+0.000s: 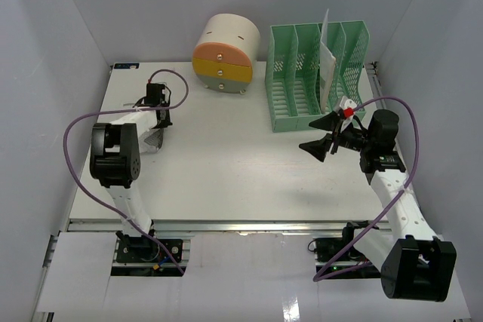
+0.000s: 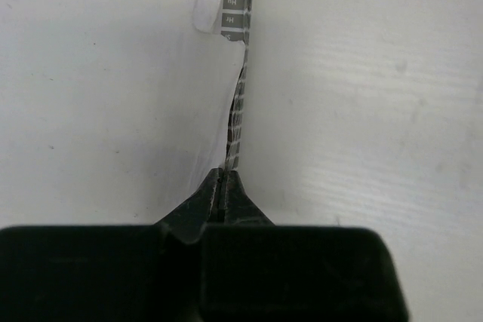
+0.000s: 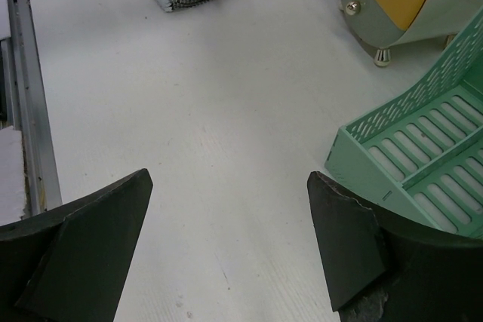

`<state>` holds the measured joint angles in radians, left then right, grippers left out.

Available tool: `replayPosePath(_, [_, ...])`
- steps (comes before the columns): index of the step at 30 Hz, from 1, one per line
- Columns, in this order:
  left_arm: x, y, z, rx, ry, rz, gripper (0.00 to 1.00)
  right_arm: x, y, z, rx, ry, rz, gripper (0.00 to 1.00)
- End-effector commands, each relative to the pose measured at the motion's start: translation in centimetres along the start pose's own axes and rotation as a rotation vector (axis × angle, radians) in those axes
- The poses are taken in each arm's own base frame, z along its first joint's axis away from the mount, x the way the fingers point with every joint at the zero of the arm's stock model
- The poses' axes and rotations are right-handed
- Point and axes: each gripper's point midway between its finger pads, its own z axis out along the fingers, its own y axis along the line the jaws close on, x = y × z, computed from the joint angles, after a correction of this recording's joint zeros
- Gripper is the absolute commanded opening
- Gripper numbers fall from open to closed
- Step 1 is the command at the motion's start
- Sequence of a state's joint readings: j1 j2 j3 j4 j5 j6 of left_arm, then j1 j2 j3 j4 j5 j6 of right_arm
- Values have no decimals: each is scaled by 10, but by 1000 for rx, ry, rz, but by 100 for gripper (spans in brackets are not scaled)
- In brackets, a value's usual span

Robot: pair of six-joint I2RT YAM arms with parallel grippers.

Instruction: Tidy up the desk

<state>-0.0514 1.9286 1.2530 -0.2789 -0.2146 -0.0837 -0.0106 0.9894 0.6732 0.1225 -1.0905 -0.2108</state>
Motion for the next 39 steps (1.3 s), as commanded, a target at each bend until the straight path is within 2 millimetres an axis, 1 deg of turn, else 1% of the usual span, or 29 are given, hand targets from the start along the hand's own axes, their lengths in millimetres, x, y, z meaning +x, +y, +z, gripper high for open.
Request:
replayPosePath(1, [12,-54,-64,348,17,-133,0,-1,13,13,-53,2,38,90])
replayPosePath(4, [15,-72,-99,486,-15,-192,0,6,20,26,-66,32,60,90])
replayPosePath(6, [20,-79,-120,558,-33,-207,0,8,23,33,-70,46,80,90])
replayPosePath(9, [36,-88,-156,671,-52,-231,0,20,26,59,-33,95,170,91])
replayPosePath(10, [31,-88,-166,688,-81,-230,0,24,26,65,-19,109,182,91])
replayPosePath(11, [35,-95,-181,755,-83,-239,0,26,26,75,17,119,243,91])
replayPosePath(12, [42,-98,-187,785,-74,-242,0,28,26,82,29,125,273,91])
replayPosePath(13, [44,-101,-195,812,-83,-241,0,31,26,93,53,141,305,91])
replayPosePath(16, [55,-113,-211,908,-61,-252,0,29,27,121,75,168,422,90])
replayPosePath(18, [55,-117,-218,942,-70,-261,0,25,28,141,59,187,469,90])
replayPosePath(21, [61,-122,-224,983,-69,-277,0,13,30,172,19,173,572,90])
replayPosePath(22, [64,-123,-224,988,-63,-281,0,12,31,182,8,174,607,90])
replayPosePath(25, [74,-127,-224,1014,-44,-290,0,19,37,208,-20,194,697,90])
replayPosePath(26, [74,-129,-226,1024,-47,-292,0,21,37,216,-21,202,717,90])
replayPosePath(27, [76,-130,-227,1032,-45,-298,0,30,39,224,-20,219,745,90])
replayPosePath(28, [77,-131,-229,1042,-47,-298,0,31,39,229,-23,221,756,90])
replayPosePath(29, [78,-132,-230,1047,-40,-306,0,46,38,236,-24,246,787,90])
replayPosePath(30, [80,-133,-231,1052,-34,-308,0,51,39,240,-26,257,823,90])
replayPosePath(31, [81,-134,-232,1058,-32,-307,0,61,40,247,-34,274,845,90])
replayPosePath(33, [77,-136,-235,1074,-51,-304,0,61,43,255,-58,264,868,90])
replayPosePath(35, [78,-137,-236,1079,-52,-302,0,61,49,267,-80,263,869,93])
replayPosePath(37, [80,-138,-236,1082,-52,-306,0,68,59,278,-99,281,891,95])
replayPosePath(39, [83,-138,-234,1081,-47,-309,0,62,63,289,-126,272,897,98])
